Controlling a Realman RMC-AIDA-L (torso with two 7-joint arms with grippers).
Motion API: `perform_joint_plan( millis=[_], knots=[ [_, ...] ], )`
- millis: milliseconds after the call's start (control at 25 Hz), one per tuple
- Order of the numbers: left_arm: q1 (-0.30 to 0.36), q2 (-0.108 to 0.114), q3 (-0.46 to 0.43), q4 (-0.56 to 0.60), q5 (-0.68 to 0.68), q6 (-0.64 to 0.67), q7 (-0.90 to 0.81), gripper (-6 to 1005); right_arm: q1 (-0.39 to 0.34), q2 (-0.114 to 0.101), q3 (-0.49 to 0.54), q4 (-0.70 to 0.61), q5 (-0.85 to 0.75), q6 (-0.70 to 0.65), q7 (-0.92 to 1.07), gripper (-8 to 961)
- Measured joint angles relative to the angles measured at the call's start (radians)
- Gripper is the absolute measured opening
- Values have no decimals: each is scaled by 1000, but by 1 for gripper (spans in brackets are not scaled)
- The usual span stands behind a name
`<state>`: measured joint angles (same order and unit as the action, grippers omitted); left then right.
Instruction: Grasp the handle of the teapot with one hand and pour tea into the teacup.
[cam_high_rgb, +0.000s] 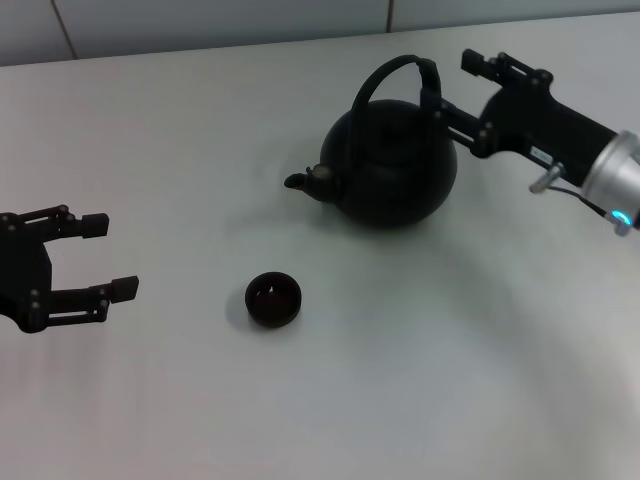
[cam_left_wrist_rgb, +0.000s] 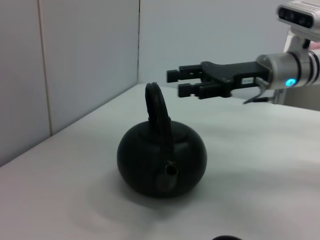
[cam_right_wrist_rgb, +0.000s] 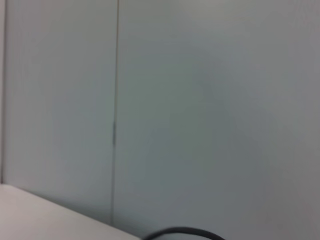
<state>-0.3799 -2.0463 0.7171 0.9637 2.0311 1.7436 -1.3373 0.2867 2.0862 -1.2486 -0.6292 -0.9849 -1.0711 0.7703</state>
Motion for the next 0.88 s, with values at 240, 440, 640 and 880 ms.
perform_joint_plan(
  millis=[240,440,640,880],
  knots=[
    [-1,0,-6,-1,-28,65,0,814,-43,-10,10,-26,-95,-238,45,679],
    [4,4,-10,-2,-82,120,0,814,-47,-12,15,-76,-233,-360,81,679],
    [27,10,-11,-9,-151,189,0,814,-49,-11,15,-170,-390,-406,228,679],
    [46,8,-13,-22,-185,224,0,814,-93,-4,28,-254,-442,-429,295,680]
  ],
)
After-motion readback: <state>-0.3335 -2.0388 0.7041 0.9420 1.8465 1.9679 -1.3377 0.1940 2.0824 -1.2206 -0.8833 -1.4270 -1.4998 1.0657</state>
